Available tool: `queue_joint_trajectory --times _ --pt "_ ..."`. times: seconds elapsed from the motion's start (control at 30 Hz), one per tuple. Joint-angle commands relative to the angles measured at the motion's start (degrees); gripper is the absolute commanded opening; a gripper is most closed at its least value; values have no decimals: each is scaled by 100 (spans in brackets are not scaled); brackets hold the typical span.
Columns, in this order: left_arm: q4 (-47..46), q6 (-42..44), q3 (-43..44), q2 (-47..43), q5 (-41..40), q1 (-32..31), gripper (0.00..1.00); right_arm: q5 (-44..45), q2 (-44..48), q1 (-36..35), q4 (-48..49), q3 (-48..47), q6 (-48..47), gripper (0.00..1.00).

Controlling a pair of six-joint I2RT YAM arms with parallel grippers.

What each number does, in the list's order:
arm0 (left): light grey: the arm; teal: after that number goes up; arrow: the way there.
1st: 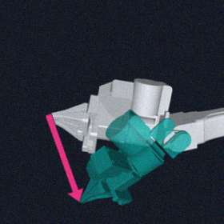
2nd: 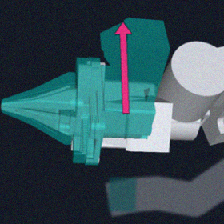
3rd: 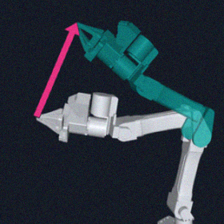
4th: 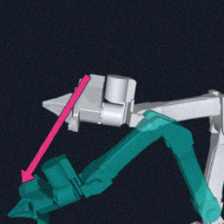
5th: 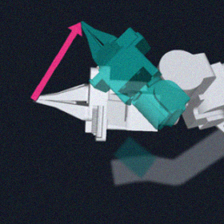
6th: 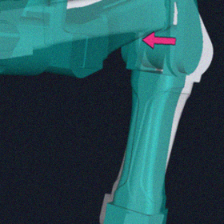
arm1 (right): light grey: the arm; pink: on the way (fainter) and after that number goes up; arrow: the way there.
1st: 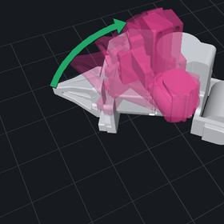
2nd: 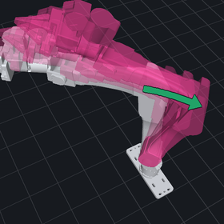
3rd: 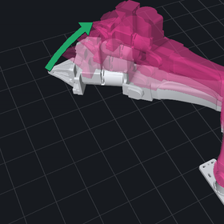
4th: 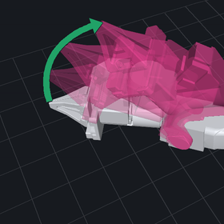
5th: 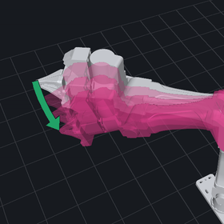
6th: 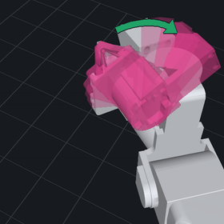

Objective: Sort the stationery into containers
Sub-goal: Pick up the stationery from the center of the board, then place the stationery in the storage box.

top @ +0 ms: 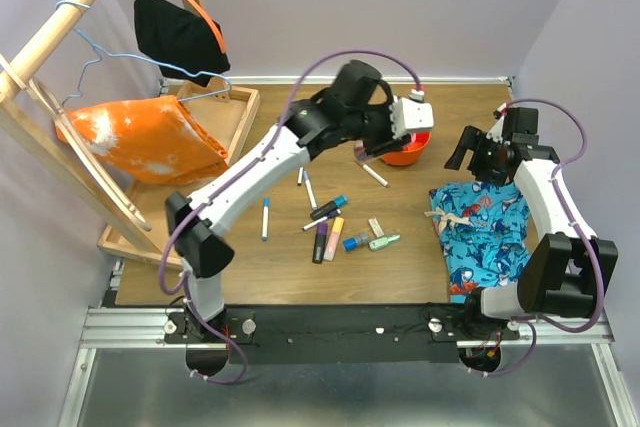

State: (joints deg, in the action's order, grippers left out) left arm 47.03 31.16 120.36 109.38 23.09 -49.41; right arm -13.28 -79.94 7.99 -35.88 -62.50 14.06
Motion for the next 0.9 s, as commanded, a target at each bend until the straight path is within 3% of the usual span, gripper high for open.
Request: queue_joint_trajectory --times 0.0,0.13,0.17,0.37,0.5,0.87 --pt "-2715 -222 -971 -102 740 335 0 229 -48 62 116 -78 -167 97" --pt "-3566 -1186 -426 539 1293 616 0 308 -48 89 151 -61 -202 97" --pt "-4256 -1408 -416 688 1442 730 0 308 -39 89 186 -52 -211 97" --pt "-6455 -2314 -671 1163 1742 915 0 352 101 150 301 106 -185 97" --pt "-7932 -2667 -1320 1278 1498 951 0 379 146 194 283 212 -229 97" --pt "-8393 -2764 -716 2191 1181 968 0 598 -91 247 134 45 -527 97"
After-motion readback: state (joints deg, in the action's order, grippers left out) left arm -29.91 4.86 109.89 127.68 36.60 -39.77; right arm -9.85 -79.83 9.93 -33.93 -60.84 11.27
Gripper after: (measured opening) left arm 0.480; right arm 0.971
